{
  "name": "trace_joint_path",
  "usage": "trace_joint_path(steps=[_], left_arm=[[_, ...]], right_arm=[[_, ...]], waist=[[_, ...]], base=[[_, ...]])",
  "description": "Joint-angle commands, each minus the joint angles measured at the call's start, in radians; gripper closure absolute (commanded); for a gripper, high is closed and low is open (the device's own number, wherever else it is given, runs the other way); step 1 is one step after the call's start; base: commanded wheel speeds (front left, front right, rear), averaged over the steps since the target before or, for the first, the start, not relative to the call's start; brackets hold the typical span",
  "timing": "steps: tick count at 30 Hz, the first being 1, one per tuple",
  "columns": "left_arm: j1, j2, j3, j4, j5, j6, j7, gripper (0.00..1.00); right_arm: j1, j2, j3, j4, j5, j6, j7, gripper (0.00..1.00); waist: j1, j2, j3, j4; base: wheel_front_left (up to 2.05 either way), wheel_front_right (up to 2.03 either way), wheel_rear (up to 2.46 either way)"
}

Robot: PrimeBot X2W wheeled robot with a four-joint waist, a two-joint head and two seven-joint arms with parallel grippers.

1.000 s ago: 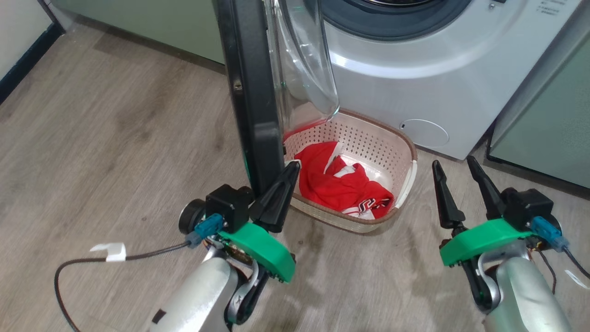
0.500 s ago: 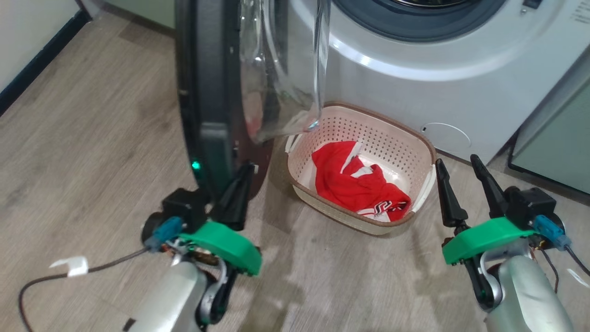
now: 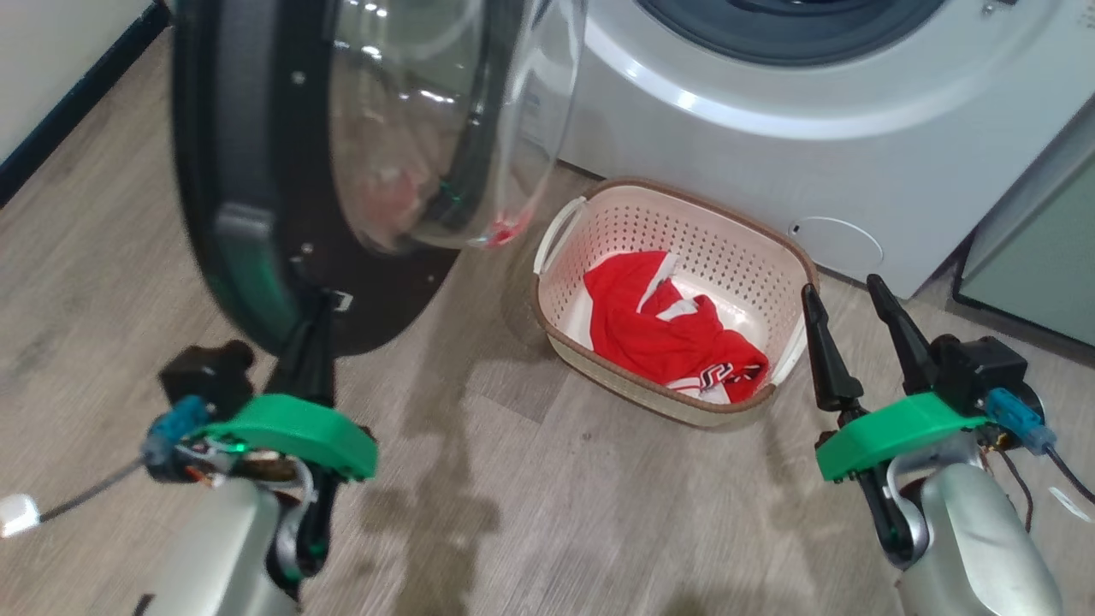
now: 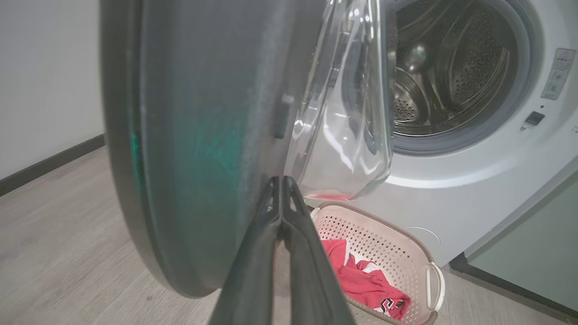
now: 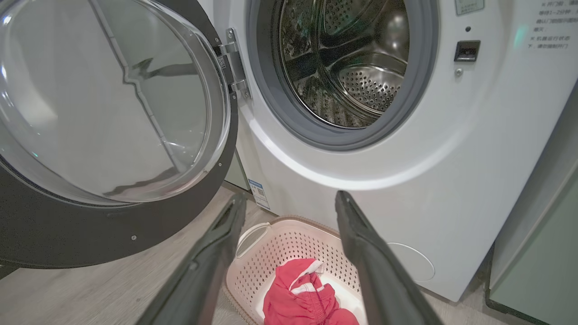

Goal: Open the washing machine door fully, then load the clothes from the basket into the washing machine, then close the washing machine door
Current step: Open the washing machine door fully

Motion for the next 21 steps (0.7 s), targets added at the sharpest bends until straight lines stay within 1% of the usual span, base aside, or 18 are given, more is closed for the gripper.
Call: trace_joint_path(steps=[1, 10, 17, 18, 21], left_arm=[[-0.058, 0.037, 0.071, -0.006, -0.015, 0.001, -0.012, 1.00], [-0.124, 0.069, 0.233, 0.086, -0.045, -0.023, -0.013, 1.00], [-0.195, 0.093, 0.367, 0.182, -0.037, -0.067, -0.013, 1.00], [-0.195, 0.093, 0.367, 0.182, -0.037, -0.067, -0.013, 1.00], [-0.231, 0.098, 0.424, 0.218, -0.021, -0.087, -0.013, 1.00]], right_arm=[[-0.042, -0.007, 0.028, -0.031, -0.004, 0.000, -0.009, 0.00], [-0.051, -0.020, 0.034, -0.043, -0.010, 0.000, -0.009, 0.00], [-0.064, -0.035, 0.038, -0.050, -0.014, 0.000, -0.009, 0.00], [-0.064, -0.035, 0.038, -0.050, -0.014, 0.000, -0.009, 0.00], [-0.073, -0.044, 0.041, -0.054, -0.016, 0.000, -0.009, 0.00]], waist=[[0.0000, 0.0000, 0.010, -0.009], [0.0000, 0.0000, 0.047, -0.040], [0.0000, 0.0000, 0.083, -0.059], [0.0000, 0.0000, 0.083, -0.059], [0.0000, 0.0000, 0.102, -0.065]], base=[[0.00, 0.00, 0.00], [0.00, 0.00, 0.00], [0.00, 0.00, 0.00], [0.00, 0.00, 0.00], [0.00, 0.00, 0.00]])
